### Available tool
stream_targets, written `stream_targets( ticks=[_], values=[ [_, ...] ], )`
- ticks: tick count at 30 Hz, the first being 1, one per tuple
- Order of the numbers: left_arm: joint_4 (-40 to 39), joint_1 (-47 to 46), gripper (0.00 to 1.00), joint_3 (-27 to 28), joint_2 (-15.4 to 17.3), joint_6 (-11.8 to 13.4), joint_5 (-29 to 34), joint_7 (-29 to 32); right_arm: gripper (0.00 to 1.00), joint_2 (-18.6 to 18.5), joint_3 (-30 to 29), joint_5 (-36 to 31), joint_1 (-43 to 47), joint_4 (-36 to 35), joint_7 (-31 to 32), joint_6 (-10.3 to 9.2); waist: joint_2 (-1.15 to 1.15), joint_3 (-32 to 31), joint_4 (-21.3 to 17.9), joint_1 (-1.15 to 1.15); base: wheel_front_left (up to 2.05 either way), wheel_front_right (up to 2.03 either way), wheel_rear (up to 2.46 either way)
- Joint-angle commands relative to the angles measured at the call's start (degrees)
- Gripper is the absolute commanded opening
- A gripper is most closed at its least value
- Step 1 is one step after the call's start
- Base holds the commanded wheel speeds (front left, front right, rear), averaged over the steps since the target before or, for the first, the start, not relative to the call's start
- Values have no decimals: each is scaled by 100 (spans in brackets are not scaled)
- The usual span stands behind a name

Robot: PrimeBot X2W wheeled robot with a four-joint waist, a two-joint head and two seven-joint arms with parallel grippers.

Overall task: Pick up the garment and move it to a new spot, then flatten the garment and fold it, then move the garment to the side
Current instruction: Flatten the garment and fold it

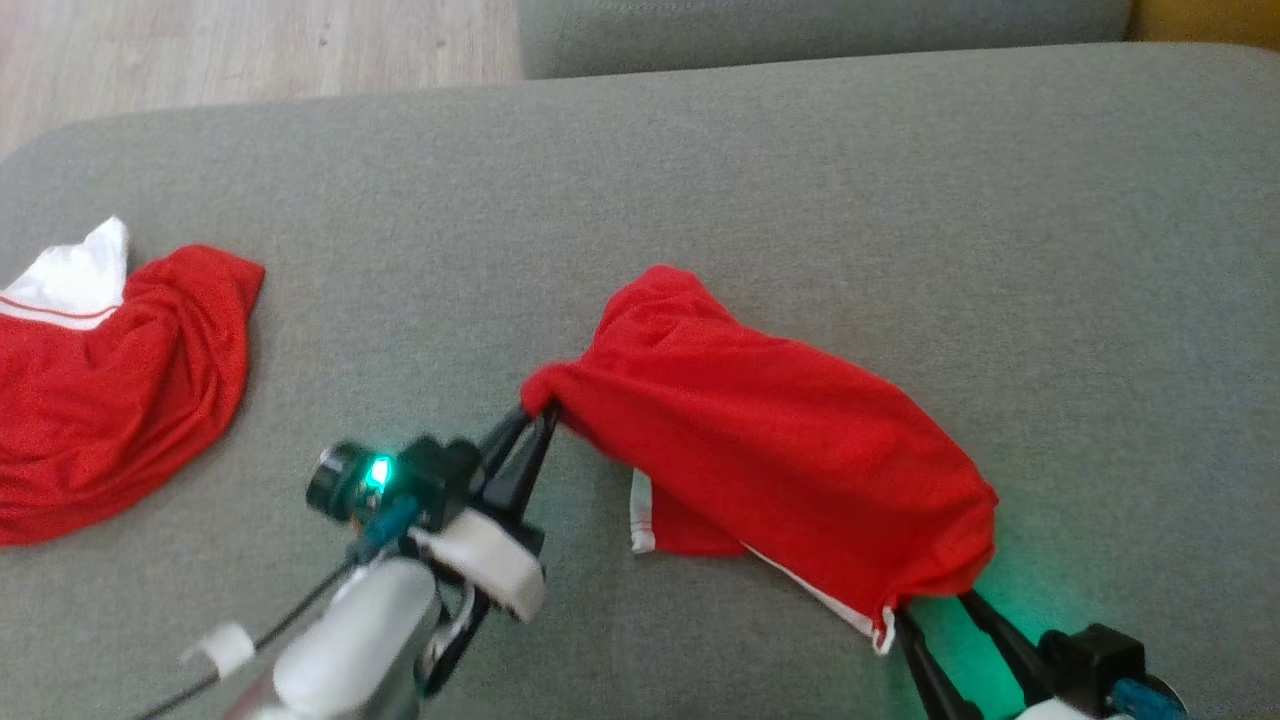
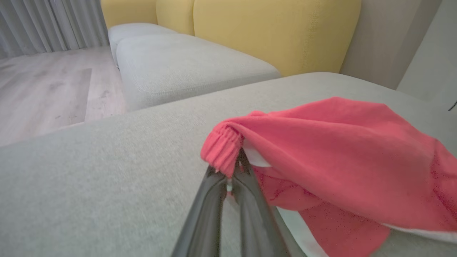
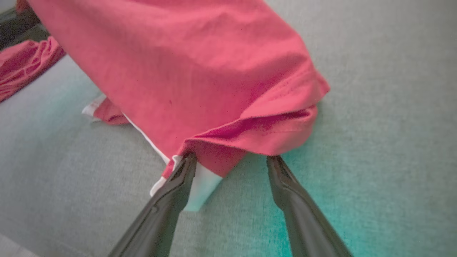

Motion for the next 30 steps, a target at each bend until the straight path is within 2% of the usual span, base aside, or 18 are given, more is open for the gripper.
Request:
stream_targets(
  ticks=[1,6,10,18,24,26,27,30],
  values=[
    [-110,-406,0,248,104,-6,66,-80,100,-212,153,77,-46,-169,62,-3,0,45,40,0,0,0,0],
    [92,-826,0,354,36,-78,170,-126,100,-560,453,581,-64,-409,472,-3,0,225,129,0,0,0,0],
    [166,-1184,0,498,0,-117,299,-143,100,-775,526,724,-152,-562,453,-3,0,342,160,0,0,0,0],
    [231,-1764,0,922,-38,-323,512,-147,100,-1181,1036,1048,-439,-1062,506,-3,0,546,85,0,0,0,0],
    [561,-2210,0,1049,-14,-453,599,-147,100,-1632,2109,1290,-1301,-1465,595,-3,0,752,-57,0,0,0,0],
    [683,-2383,0,1051,-34,-485,629,-147,100,-1762,2564,1445,-1727,-1448,657,-3,0,830,-56,0,0,0,0],
    [683,-2383,0,1051,-34,-485,629,-147,100,-1762,2564,1445,-1727,-1448,657,-3,0,830,-56,0,0,0,0],
    [831,-2622,0,1061,-112,-518,657,-147,100,-1928,3313,1624,-2390,-1280,737,-3,0,938,-1,0,0,0,0]
  ],
)
